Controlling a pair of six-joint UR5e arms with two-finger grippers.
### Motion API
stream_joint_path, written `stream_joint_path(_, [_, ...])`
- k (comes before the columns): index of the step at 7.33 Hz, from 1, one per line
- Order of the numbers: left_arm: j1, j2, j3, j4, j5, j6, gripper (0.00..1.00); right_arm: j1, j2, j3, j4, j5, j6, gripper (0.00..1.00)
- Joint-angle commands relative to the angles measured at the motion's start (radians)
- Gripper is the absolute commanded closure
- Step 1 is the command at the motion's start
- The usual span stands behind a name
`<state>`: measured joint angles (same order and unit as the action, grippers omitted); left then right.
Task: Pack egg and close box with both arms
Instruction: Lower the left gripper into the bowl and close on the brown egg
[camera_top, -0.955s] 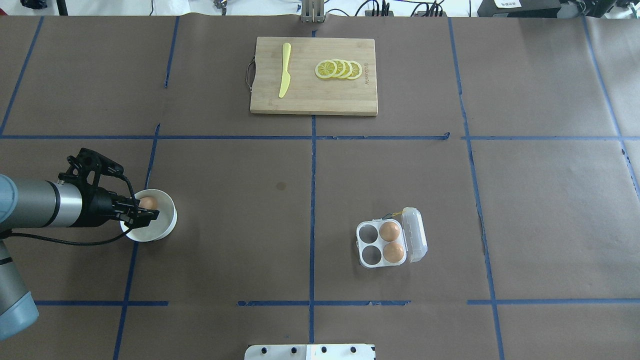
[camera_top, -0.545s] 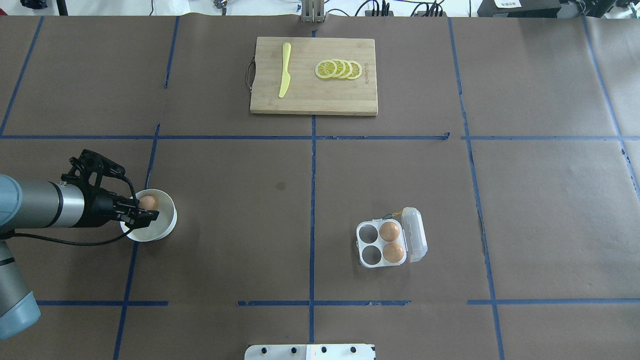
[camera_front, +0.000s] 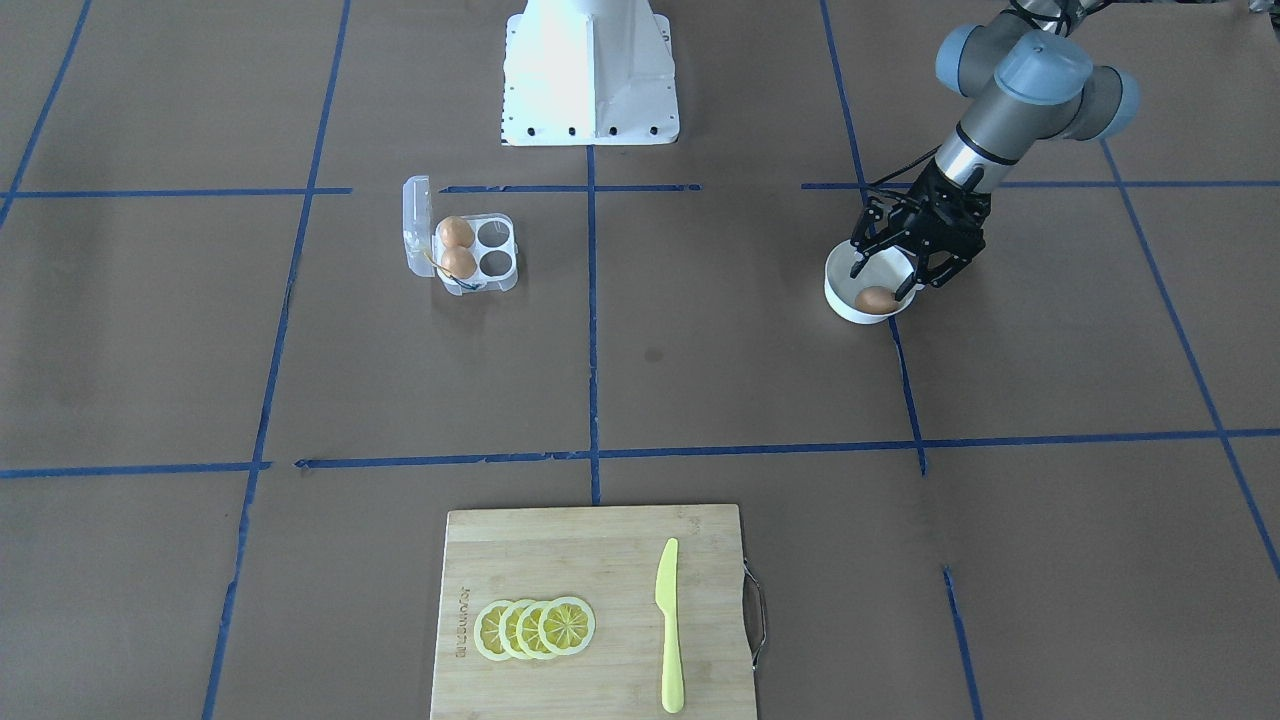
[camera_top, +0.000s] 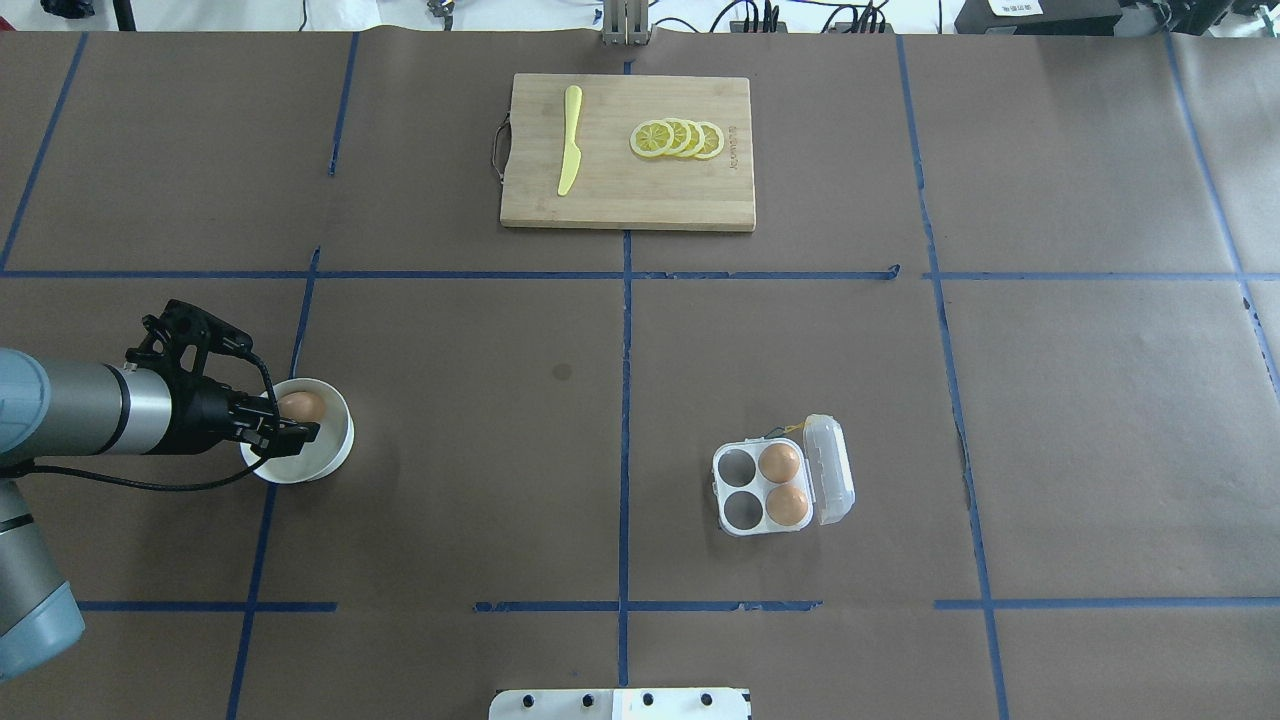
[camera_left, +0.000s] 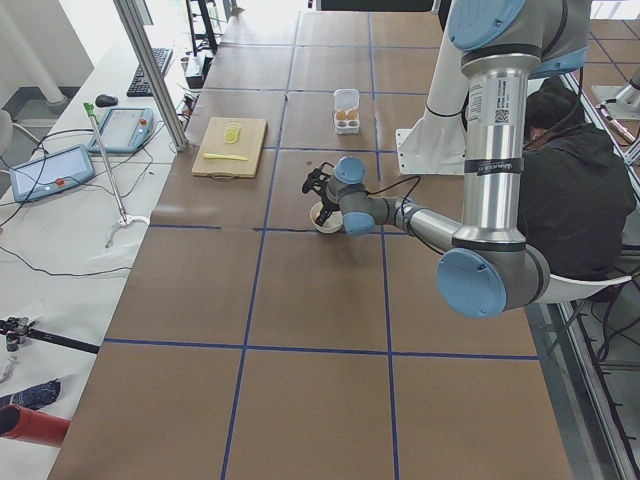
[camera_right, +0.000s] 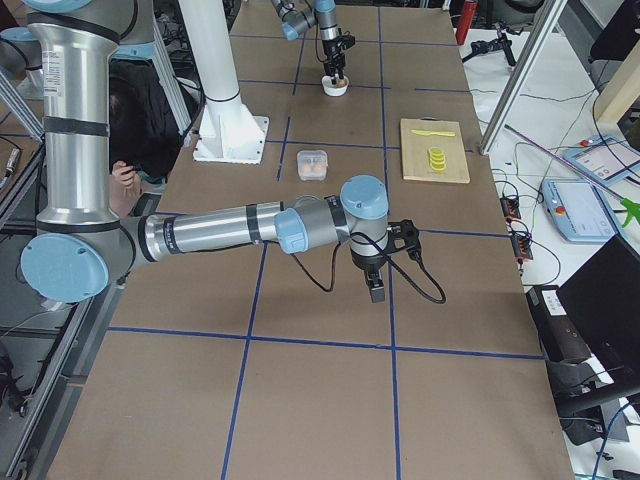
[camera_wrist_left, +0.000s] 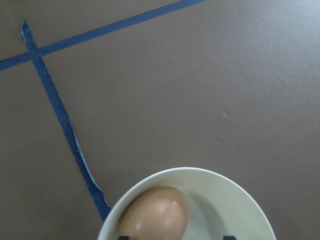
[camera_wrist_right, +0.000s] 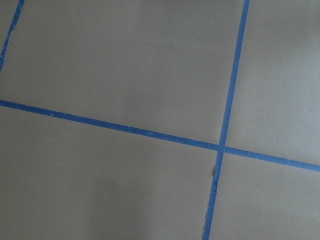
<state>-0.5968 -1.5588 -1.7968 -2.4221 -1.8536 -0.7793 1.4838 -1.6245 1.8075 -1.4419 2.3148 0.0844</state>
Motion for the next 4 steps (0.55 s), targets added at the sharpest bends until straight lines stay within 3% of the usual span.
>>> stream_joint_path(1, [0.000, -0.030, 0.031, 0.000, 0.001, 0.000, 0.29, 0.000, 0.000, 0.000, 0.000, 0.000, 0.000, 0.00])
stream_joint_path(4, [0.003, -0.036, 0.045, 0.000, 0.001, -0.002, 0.27, 0.000, 0.000, -0.002, 0.000, 0.000, 0.000, 0.00])
